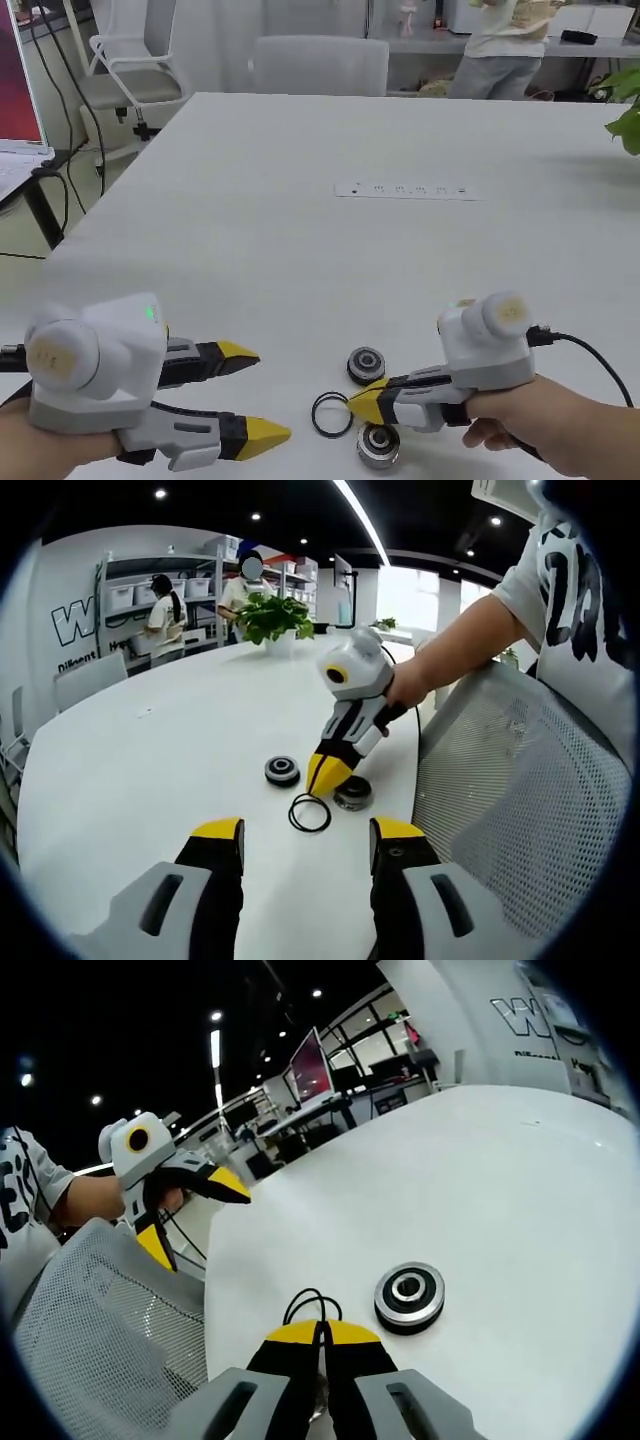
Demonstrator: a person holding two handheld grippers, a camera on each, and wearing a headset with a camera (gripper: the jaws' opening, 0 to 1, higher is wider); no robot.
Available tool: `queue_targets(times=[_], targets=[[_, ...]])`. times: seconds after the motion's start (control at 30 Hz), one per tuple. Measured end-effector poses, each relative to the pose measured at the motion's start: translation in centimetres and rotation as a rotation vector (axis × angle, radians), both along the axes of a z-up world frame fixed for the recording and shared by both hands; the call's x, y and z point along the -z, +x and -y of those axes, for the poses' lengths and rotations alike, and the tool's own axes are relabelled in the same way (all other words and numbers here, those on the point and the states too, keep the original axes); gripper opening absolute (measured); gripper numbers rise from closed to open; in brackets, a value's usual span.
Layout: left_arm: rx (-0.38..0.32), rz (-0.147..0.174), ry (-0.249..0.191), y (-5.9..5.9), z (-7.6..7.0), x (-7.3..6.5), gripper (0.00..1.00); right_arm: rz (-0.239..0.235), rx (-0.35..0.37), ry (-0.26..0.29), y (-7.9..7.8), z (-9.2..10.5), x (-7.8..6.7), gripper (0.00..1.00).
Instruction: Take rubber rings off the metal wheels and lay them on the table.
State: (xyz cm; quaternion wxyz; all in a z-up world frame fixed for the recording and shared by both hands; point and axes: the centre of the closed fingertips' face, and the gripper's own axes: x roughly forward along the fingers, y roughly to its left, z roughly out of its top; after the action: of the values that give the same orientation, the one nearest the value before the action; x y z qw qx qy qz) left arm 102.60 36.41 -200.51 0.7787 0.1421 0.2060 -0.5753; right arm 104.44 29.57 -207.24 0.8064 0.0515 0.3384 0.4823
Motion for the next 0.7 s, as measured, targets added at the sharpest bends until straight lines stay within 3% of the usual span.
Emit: queue_targets(times=[0.43,0.7], targets=[[-0.005,0.001,0.003,0.2,-0.3,0.1,0.47,0.017,0.045,-0.026,0.8,0.5,0.2,0.05],[-0.012,0.004,0.005,0.4,-0.4,0.0,0.47,0.028,0.044,0.008,0.6,0.7,-1.2,0.06]])
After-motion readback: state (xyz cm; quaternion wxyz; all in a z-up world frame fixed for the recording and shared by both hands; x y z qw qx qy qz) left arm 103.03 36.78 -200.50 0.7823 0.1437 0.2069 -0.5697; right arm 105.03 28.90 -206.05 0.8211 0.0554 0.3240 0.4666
